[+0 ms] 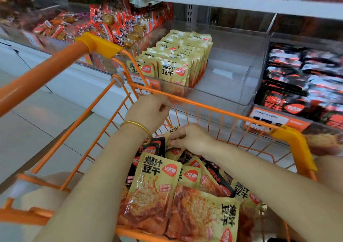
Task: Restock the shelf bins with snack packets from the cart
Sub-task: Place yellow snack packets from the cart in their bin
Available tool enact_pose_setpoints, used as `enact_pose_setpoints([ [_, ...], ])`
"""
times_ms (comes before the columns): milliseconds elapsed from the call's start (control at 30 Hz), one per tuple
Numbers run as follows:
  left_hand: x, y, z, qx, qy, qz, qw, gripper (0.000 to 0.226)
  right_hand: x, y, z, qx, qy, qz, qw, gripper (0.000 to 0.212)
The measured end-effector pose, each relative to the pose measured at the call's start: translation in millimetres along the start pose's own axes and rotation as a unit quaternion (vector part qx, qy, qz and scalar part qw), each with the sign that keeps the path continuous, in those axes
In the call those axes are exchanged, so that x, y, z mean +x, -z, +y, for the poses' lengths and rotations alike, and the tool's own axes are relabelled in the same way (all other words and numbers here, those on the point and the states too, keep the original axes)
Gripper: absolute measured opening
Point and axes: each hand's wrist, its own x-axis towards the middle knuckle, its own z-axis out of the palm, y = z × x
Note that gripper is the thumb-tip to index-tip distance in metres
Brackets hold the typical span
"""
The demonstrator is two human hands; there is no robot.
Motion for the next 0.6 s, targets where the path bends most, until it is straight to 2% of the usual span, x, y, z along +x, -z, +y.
enact_pose_setpoints([
  [100,-0.1,-0.8,0.6,-0.028,0.011,-0.002,1.0,0.019,-0.8,7.3,-3.7,-0.035,0.026,0.07,0.997,0.017],
  [233,1.7,0.0,-1.3,-0.081,0.012,0.018,0.996,0.018,-14.6,27.4,-16.0,-0.08,0.077,0.107,0.988,0.016],
  [433,3.2,1.8,6.6,-0.187,0.046,-0.021,0.981,0.023,-34.8,72.8,-19.4,0.008,0.149,0.069,0.986,0.03],
  [600,0.5,6.7,12.0,-0.295,0.079,-0.046,0.951,0.035,-28.2,94.1,-22.5,0.079,0.191,0.099,0.973,0.029],
])
